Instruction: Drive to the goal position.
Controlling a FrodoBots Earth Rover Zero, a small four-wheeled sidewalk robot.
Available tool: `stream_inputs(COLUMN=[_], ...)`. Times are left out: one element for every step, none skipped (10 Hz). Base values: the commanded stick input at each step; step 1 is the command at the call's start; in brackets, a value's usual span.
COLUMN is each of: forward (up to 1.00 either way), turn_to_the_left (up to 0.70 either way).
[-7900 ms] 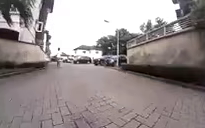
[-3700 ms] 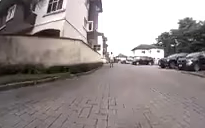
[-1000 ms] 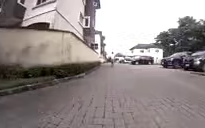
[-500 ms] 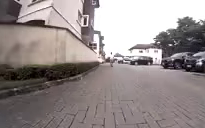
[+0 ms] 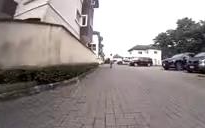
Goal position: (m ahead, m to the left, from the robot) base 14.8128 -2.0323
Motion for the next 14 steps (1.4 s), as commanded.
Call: stream_inputs(forward=[0.70, 0.70, 0.70, 0.70, 0.70, 0.70, 0.70, 0.70, 0.70, 0.70, 0.70, 0.70, 0.70, 0.70], turn_to_the_left=[0.00, 0.00, 0.00, 0.00, 0.00, 0.00, 0.00, 0.00, 0.00, 0.00, 0.00, 0.00, 0.00, 0.00])
